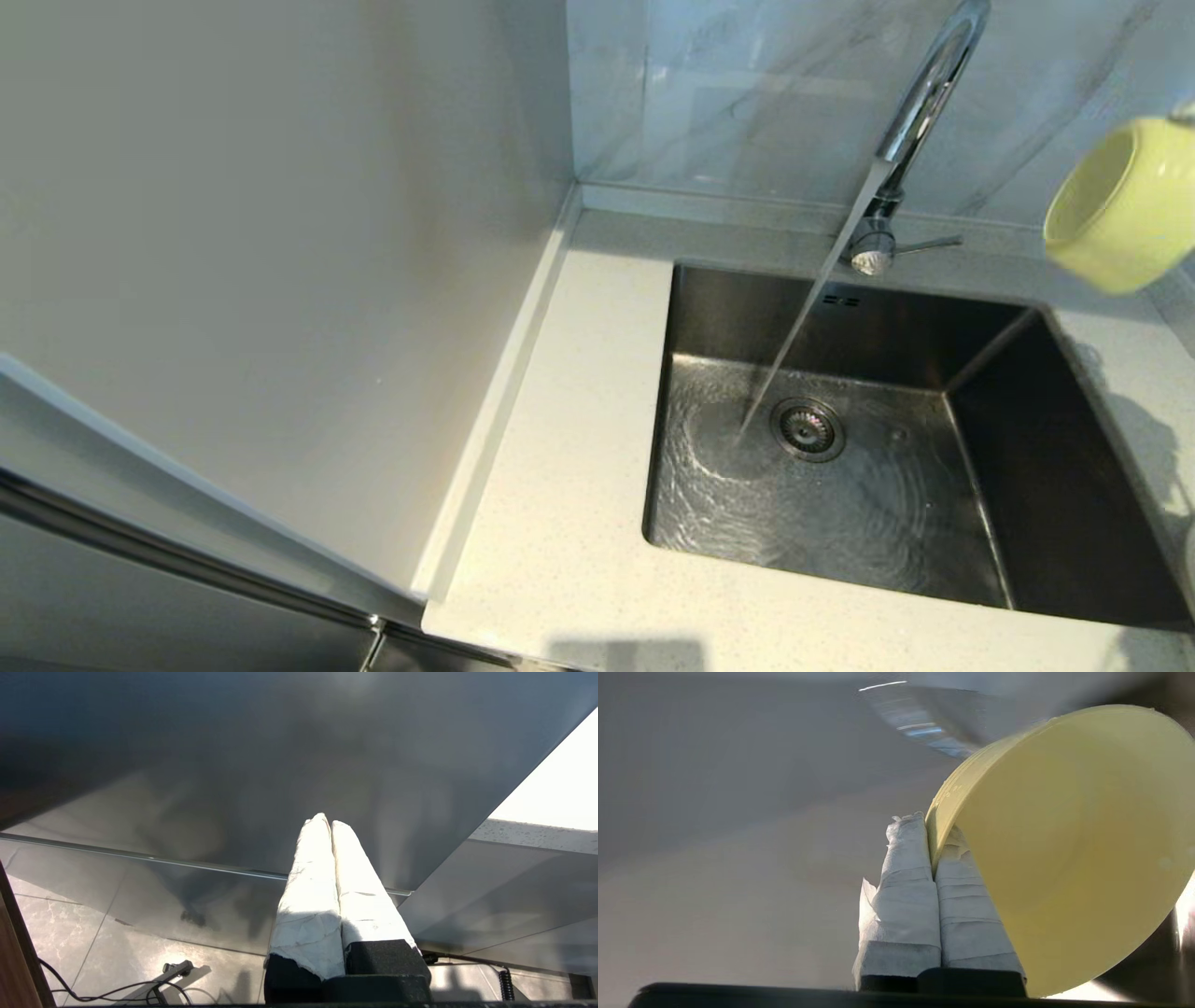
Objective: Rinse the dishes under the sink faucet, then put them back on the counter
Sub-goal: Place the bowl on the table
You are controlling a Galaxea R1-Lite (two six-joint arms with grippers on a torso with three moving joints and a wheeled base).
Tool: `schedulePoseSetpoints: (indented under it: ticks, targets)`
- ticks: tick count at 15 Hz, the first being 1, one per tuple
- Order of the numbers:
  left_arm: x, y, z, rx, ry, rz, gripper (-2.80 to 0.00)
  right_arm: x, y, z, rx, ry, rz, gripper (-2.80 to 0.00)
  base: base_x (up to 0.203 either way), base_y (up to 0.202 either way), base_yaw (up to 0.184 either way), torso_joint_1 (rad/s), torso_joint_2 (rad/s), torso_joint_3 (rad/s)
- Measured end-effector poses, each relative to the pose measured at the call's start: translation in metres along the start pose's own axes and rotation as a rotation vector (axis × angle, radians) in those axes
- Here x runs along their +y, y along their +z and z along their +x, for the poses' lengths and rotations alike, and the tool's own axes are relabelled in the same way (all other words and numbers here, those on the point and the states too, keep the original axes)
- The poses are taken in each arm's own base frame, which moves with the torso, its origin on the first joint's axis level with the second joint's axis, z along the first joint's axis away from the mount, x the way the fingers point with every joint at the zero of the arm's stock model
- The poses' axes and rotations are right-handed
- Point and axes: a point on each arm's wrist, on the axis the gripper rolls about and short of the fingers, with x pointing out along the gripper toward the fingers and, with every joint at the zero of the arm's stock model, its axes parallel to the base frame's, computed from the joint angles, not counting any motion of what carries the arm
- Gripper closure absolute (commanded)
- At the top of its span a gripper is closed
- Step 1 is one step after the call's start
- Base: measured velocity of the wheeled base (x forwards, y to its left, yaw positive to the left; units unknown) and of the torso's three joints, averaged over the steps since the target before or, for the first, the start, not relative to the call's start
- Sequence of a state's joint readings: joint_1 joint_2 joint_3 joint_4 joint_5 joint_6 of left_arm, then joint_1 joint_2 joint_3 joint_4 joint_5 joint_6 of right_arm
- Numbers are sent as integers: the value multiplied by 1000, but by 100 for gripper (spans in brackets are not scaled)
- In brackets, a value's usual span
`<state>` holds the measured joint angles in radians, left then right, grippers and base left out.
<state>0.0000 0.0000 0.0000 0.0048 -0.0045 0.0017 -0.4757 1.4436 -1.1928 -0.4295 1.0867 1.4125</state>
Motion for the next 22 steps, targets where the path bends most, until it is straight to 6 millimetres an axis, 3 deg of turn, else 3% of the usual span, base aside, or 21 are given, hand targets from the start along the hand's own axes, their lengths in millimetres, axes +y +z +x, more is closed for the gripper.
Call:
schedulePoseSetpoints:
  ticks: [2, 4, 6, 10, 12, 14, 18, 22]
  targets:
    - [0, 0, 0, -1, 0, 0, 0, -34, -8, 0, -67, -157, 125, 0, 0, 0, 0, 0, 0, 0]
    - [0, 0, 0, 0, 0, 0, 0, -36, -15, 4, -173, -363, 75, 0, 0, 0, 0, 0, 0, 0]
    - [0, 0, 0, 0, 0, 0, 0, -31, -24, 4, -232, -637, -108, 0, 0, 0, 0, 0, 0, 0]
    - [0, 0, 0, -1, 0, 0, 0, -37, -35, 1, -5, -1002, -705, 0, 0, 0, 0, 0, 0, 0]
    - [0, 0, 0, 0, 0, 0, 0, -43, -27, 8, 119, -1054, -1000, 0, 0, 0, 0, 0, 0, 0]
    - [0, 0, 0, 0, 0, 0, 0, -52, -17, 20, 189, -1059, -1186, 0, 0, 0, 0, 0, 0, 0]
    - [0, 0, 0, 0, 0, 0, 0, -83, 3, 43, 255, -1167, -1247, 0, 0, 0, 0, 0, 0, 0]
    - [0, 0, 0, 0, 0, 0, 0, -105, 38, 63, 215, -1249, -1225, 0, 0, 0, 0, 0, 0, 0]
